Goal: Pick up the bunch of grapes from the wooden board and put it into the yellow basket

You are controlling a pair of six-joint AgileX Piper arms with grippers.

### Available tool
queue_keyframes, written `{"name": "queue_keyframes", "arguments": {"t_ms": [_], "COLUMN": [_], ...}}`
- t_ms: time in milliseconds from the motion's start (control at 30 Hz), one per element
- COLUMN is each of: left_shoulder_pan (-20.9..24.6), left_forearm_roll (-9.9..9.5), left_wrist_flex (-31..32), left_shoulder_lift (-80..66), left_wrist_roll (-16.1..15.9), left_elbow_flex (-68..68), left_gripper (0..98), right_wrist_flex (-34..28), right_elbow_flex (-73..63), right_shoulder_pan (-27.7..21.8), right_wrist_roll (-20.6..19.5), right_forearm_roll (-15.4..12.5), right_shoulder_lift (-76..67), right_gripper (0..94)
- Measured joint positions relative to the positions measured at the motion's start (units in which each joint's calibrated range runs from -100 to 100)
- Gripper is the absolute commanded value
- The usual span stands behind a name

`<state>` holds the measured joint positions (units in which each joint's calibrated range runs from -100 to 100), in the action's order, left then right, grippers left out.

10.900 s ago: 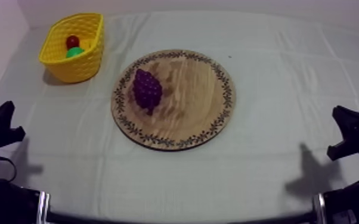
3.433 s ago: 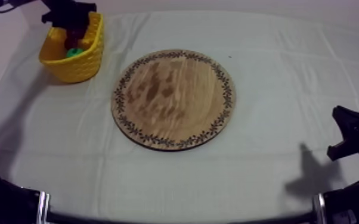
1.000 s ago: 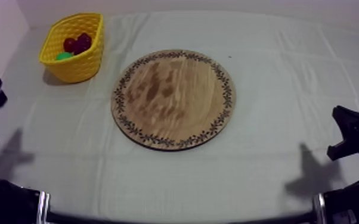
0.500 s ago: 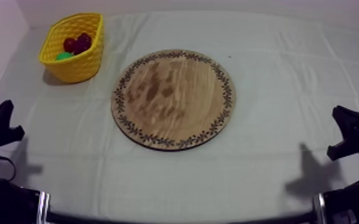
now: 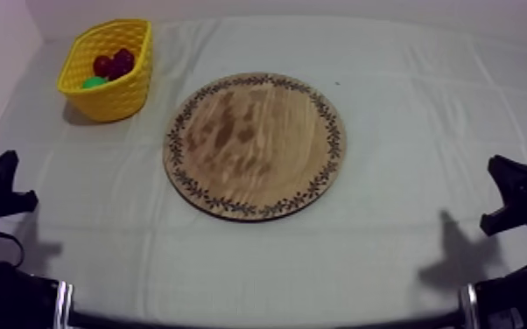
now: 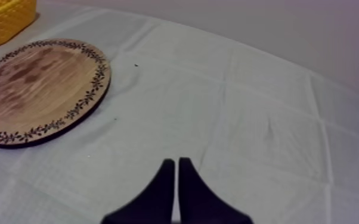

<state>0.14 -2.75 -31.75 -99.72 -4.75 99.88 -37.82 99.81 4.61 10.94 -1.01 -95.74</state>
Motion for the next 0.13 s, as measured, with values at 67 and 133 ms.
{"name": "queue_keyframes", "arguments": {"t_ms": [67, 133], "left_shoulder_pan": [0.0, 0.0], "left_forearm_roll": [0.18, 0.32], "left_wrist_flex": [0.0, 0.0], "left_shoulder_lift": [0.0, 0.0], "left_wrist_roll": [0.33, 0.76], "left_elbow_flex": [0.0, 0.0], "left_gripper": [0.0, 0.0], "right_wrist_flex": [0.0, 0.0], "right_elbow_flex": [0.0, 0.0], "right_shoulder_pan": [0.0, 0.0], "right_wrist_roll": [0.0, 0.0], "right_forearm_roll": [0.0, 0.0], "right_shoulder_lift": [0.0, 0.0], "right_gripper": [0.4, 0.4]}}
